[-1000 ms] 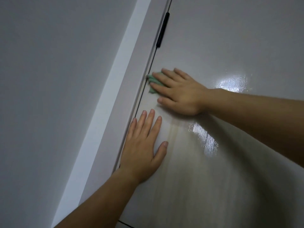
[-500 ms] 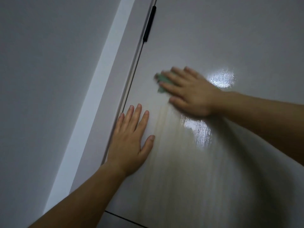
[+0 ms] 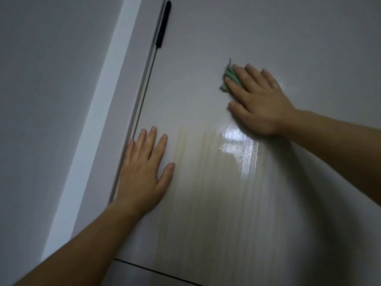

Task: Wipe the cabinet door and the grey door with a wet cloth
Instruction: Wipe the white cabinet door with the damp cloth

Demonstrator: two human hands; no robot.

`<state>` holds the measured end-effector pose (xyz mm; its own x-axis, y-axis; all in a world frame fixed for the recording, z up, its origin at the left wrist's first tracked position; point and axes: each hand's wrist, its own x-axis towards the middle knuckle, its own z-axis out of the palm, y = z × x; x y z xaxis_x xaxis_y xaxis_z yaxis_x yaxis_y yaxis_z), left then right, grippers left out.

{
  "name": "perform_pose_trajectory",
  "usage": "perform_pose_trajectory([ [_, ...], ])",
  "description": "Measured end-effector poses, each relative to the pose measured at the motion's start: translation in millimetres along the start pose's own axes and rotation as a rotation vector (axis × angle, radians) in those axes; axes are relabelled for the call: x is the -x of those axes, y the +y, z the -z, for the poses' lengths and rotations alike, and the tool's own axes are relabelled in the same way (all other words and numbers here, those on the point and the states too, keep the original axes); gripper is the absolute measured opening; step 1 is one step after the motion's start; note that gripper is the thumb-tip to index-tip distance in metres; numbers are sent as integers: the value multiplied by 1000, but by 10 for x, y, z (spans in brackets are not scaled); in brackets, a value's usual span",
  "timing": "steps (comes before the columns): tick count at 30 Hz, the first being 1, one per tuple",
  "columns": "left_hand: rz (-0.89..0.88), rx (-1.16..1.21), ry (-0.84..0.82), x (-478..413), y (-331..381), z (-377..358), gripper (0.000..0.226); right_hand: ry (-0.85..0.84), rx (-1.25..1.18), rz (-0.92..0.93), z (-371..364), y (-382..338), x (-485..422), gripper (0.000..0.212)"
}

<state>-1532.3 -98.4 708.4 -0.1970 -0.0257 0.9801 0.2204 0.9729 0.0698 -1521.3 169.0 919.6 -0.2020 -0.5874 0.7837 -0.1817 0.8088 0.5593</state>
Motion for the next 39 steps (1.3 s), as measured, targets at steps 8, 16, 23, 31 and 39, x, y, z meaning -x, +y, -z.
perform_pose_trajectory([
  [8, -80, 48, 23, -31, 572, 1, 69, -38, 112, 210, -125, 266, 633, 66],
  [16, -211, 44, 17, 58, 1063, -68, 64, -8, 74, 255, -301, 31, 1180, 67],
  [23, -275, -18, -63, 155, 1178, -81, 63, -21, 13, 15, -128, 634, 1030, 65],
  [31, -351, -25, -95, 13, 1520, -102, 65, -80, 86, 194, -240, 626, 1606, 65],
  [39, -430, -6, -97, -119, 1967, -235, 64, -14, -12, -222, -122, 1027, 1634, 72],
])
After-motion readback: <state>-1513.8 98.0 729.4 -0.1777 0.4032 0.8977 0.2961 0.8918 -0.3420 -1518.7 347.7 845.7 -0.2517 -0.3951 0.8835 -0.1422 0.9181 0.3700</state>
